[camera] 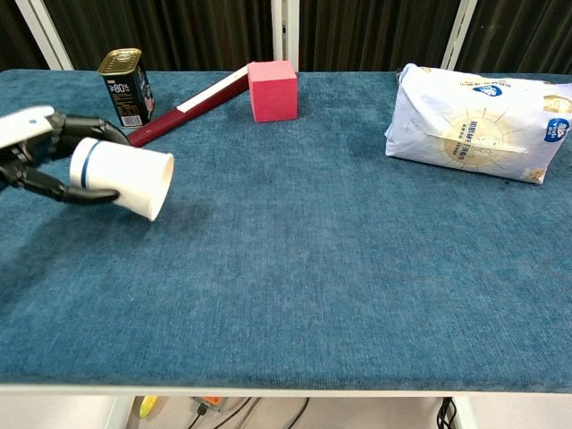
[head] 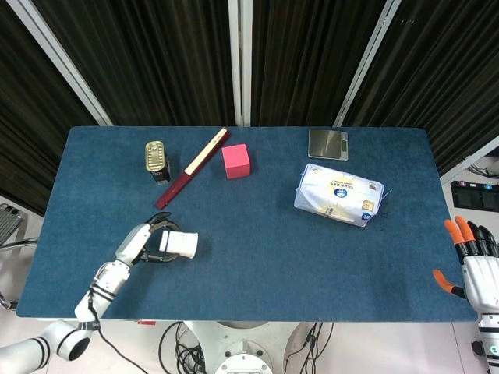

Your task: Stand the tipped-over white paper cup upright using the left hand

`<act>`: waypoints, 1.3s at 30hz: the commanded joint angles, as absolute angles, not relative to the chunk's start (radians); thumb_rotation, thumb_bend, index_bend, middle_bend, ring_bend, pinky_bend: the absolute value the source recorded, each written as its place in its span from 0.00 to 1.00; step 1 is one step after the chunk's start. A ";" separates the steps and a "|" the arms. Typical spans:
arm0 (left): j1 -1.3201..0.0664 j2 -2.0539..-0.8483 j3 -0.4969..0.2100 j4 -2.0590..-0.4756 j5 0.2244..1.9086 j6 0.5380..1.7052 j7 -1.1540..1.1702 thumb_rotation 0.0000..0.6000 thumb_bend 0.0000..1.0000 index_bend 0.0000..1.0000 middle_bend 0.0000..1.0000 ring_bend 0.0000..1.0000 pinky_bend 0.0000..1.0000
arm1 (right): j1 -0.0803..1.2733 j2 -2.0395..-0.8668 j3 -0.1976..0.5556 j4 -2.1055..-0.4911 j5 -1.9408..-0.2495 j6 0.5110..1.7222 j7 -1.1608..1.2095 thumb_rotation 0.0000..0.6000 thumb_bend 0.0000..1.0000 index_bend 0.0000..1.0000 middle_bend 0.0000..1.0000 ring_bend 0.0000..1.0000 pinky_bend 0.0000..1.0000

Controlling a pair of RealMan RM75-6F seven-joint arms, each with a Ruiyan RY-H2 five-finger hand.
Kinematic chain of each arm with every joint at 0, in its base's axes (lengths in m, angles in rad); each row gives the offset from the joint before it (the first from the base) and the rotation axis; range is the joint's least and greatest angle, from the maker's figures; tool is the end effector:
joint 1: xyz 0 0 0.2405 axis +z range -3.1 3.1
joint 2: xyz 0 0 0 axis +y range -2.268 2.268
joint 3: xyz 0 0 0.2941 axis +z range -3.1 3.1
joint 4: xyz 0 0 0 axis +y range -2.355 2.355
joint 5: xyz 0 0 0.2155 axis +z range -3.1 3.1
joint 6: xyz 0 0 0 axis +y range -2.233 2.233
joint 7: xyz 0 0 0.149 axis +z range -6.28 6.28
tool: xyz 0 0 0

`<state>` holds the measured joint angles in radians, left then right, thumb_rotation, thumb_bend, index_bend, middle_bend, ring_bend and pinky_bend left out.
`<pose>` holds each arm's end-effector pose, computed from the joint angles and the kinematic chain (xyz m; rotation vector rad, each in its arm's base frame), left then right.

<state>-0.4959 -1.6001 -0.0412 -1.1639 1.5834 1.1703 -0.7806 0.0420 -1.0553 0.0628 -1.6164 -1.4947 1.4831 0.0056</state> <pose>-0.2759 0.3169 -0.0172 -1.5601 -1.6011 -1.4520 -0.3575 -0.1772 0.1953 1.3641 -0.8810 0.8424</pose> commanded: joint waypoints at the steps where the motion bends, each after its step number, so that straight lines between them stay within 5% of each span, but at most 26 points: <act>1: -0.483 -1.674 -0.010 -1.060 1.627 1.224 -0.815 1.00 0.20 0.37 0.37 0.10 0.15 | 0.042 -1.054 0.062 -1.615 -1.497 1.486 0.009 1.00 0.18 0.00 0.00 0.00 0.00; 8: -0.495 -1.680 0.040 -1.007 1.688 1.258 -0.846 1.00 0.19 0.14 0.12 0.02 0.11 | 0.038 -1.051 0.063 -1.612 -1.494 1.493 0.018 1.00 0.18 0.00 0.00 0.00 0.00; 27: -0.531 -1.554 0.049 -1.159 1.707 1.275 -0.616 1.00 0.19 0.11 0.11 0.00 0.11 | 0.033 -1.055 0.065 -1.596 -1.496 1.508 0.031 1.00 0.18 0.00 0.00 0.00 0.00; 32: -0.585 -1.472 0.031 -1.249 1.714 1.204 -0.398 1.00 0.19 0.11 0.11 0.00 0.12 | 0.031 -1.050 0.067 -1.596 -1.496 1.514 0.033 1.00 0.18 0.00 0.00 0.00 0.00; 39: -0.679 -1.310 -0.056 -1.587 1.536 0.952 0.120 1.00 0.19 0.11 0.09 0.00 0.11 | 0.032 -1.050 0.071 -1.595 -1.488 1.511 0.034 1.00 0.18 0.00 0.00 0.00 0.00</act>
